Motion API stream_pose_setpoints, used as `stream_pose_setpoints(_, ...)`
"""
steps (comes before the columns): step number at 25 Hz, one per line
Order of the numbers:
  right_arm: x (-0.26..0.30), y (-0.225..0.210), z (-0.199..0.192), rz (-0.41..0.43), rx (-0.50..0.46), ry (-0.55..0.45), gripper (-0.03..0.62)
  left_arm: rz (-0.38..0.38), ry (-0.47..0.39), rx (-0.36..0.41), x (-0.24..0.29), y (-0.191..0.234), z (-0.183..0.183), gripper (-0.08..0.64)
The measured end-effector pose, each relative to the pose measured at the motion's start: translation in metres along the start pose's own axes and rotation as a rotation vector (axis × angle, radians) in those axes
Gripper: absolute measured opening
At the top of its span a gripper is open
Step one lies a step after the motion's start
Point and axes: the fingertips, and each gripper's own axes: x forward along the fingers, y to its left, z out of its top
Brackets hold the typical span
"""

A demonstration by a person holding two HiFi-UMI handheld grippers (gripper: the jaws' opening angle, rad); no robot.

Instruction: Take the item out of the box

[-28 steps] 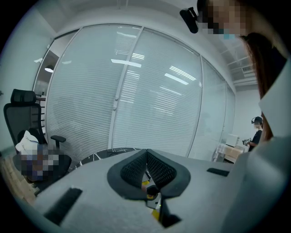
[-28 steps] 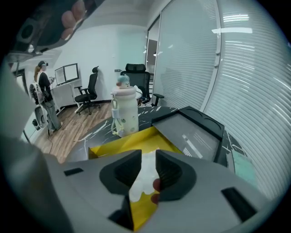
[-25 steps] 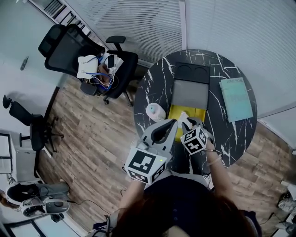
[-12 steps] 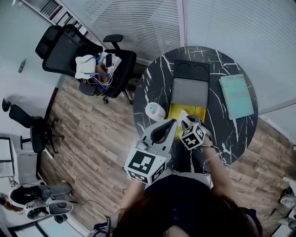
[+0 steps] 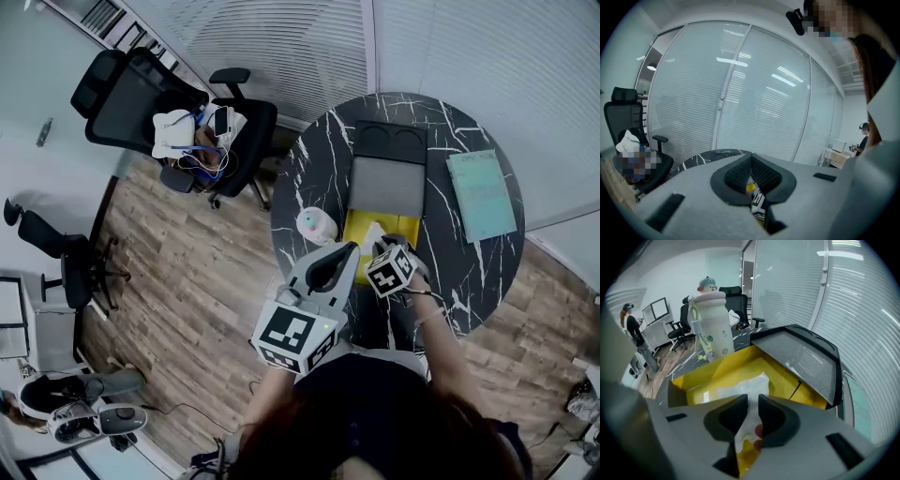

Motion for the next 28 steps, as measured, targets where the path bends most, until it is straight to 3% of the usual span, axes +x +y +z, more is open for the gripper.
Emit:
stream_pose_setpoints(14,0.003,0.0,0.005,0.018,-0.028,0.018,0.032,0.003,-0.028,0.009,-0.009,-0.008,0.002,0.026)
stream_pose_setpoints(28,-0.029,0.006,0.013,0.007,0.05,-0.064,0.025,-0.01,-0.053,0.025,-0.029,-0.02,0.006,0.026)
